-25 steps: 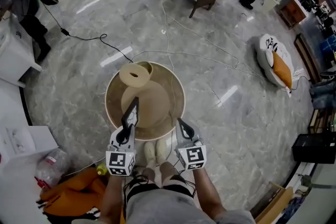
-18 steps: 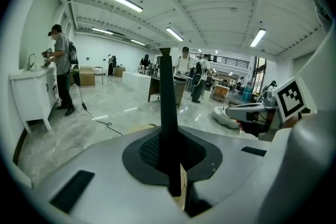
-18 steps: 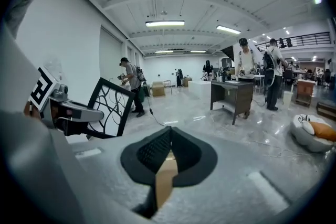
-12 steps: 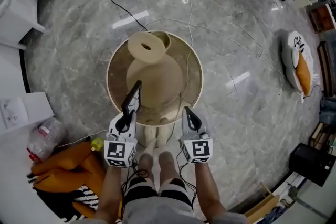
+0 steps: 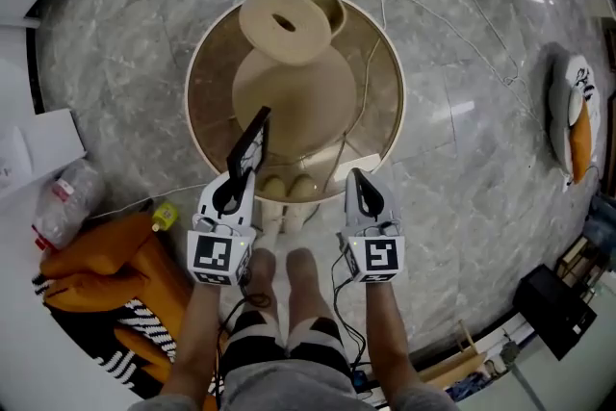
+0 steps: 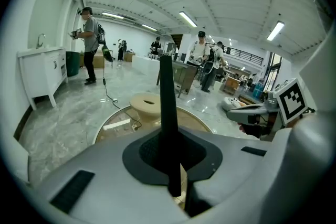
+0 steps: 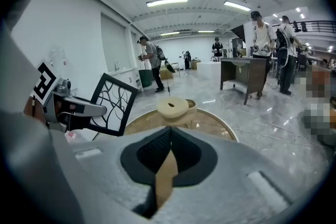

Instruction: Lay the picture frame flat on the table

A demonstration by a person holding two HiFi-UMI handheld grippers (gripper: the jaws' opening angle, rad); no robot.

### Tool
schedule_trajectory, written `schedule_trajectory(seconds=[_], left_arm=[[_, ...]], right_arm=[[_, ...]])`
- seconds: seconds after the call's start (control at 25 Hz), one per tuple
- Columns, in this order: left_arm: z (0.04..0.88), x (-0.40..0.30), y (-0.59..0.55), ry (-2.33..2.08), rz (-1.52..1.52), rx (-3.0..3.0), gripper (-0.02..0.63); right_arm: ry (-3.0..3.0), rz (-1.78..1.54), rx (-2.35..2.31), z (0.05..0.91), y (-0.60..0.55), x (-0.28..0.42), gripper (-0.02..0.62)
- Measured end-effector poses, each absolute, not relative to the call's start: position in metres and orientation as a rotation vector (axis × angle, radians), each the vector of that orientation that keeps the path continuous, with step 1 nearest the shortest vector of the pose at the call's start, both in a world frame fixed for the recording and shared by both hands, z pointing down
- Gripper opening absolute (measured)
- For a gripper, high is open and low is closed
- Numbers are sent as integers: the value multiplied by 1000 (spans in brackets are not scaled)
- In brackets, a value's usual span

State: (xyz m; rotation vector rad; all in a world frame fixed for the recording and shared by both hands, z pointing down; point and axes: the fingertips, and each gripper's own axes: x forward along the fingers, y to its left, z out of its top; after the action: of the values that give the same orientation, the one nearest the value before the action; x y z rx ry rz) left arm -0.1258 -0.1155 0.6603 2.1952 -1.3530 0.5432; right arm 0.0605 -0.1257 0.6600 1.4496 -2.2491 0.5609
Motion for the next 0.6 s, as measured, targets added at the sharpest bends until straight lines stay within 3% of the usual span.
schedule_trajectory(seconds=[0.6], left_arm=[[777,-114,-118,-1351,552,2051,35]], right_arm=[[-2238,674,1308,784,-137,59,-2]])
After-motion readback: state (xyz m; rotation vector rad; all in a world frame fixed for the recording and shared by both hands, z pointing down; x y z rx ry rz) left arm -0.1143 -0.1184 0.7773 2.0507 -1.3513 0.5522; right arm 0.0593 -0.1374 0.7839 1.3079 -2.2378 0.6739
